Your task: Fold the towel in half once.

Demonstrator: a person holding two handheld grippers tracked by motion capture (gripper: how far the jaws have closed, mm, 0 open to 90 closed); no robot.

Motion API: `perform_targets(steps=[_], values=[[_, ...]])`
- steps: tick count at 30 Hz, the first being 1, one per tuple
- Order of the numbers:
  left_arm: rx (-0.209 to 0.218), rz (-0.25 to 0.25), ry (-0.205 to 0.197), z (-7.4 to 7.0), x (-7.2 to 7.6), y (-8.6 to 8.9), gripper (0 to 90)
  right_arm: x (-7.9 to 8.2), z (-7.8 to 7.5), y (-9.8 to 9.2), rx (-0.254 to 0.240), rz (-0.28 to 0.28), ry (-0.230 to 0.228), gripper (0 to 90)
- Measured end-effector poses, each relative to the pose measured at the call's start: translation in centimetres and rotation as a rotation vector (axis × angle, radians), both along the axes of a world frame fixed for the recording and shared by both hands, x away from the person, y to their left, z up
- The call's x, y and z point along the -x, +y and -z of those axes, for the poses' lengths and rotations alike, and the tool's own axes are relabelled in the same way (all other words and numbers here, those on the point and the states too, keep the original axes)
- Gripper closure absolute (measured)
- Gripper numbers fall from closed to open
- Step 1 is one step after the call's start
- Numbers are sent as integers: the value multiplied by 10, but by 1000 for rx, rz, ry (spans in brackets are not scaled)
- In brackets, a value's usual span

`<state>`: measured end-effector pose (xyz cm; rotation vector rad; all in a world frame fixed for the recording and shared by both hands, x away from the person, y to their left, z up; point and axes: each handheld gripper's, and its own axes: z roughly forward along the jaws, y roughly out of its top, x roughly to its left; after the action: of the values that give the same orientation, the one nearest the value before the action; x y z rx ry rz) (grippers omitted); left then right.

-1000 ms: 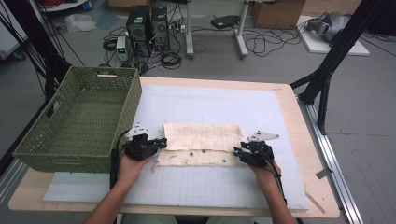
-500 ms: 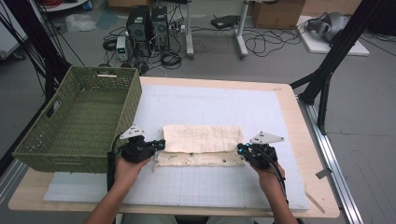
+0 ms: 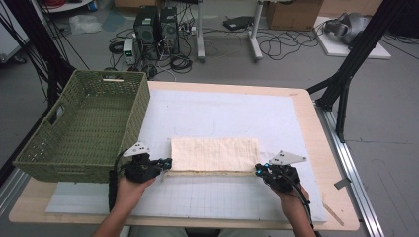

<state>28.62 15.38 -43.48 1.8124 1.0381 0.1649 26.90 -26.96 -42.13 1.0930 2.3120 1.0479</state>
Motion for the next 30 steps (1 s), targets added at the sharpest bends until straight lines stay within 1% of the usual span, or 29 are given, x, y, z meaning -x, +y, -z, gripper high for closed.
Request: perform_targets(steps=[3,5,7,8,9,10,11,12,13,14,15,16,17,19,20,21,23,25,26,27,28,29,30], values=[[-36,0,22,6,3,-2,879,1,6,2,29,-7,34,862],[-67,-12,40,12,2,-2,878,0,9,4,44,-6,41,860],[-76,-21,47,16,0,-2,869,-2,12,5,46,-12,47,837],[-78,-30,47,16,-1,-2,836,-2,13,5,38,-7,55,800],[-80,-38,41,15,-1,-2,794,-3,12,4,30,-6,54,739],[-86,-51,25,13,-2,-2,747,-2,10,3,17,9,50,684],[-83,-63,17,11,-2,-2,667,-2,7,1,-12,27,37,633],[-88,-70,5,9,-3,-1,621,-2,5,0,-25,36,23,578],[-83,-81,-8,7,-5,-1,590,-3,3,-2,-53,53,11,568],[-79,-88,-20,6,-6,-1,568,-3,1,-4,-77,57,5,550],[-74,-90,-29,4,-9,-1,551,-5,0,-5,-92,68,-9,533],[-65,-90,-35,3,-12,-1,544,-6,-1,-6,-95,66,-21,534],[-58,-86,-37,1,-15,-2,543,-9,-2,-5,-89,63,-33,533],[-53,-76,-61,0,-23,-6,551,-15,-1,-2,-81,58,-44,530],[-53,-77,-81,-1,-27,-8,562,-18,-1,1,-76,57,-47,513],[-52,-74,-100,-1,-31,-10,592,-22,0,3,-68,50,-56,513],[-59,-68,-96,-2,-42,-14,628,-30,1,7,-44,45,-66,504],[-47,-62,-104,-2,-52,-17,673,-40,2,10,-39,42,-83,519],[-41,-70,-104,-2,-57,-19,691,-45,1,11,-47,44,-87,543],[-49,-76,-96,-2,-62,-21,704,-52,2,12,-52,44,-95,557],[-68,-91,-79,-1,-67,-23,715,-58,2,13,-65,55,-87,586],[-78,-100,-65,0,-72,-24,723,-65,3,14,-79,57,-80,609],[-86,-110,-42,2,-77,-26,723,-71,4,16,-88,61,-70,624]])
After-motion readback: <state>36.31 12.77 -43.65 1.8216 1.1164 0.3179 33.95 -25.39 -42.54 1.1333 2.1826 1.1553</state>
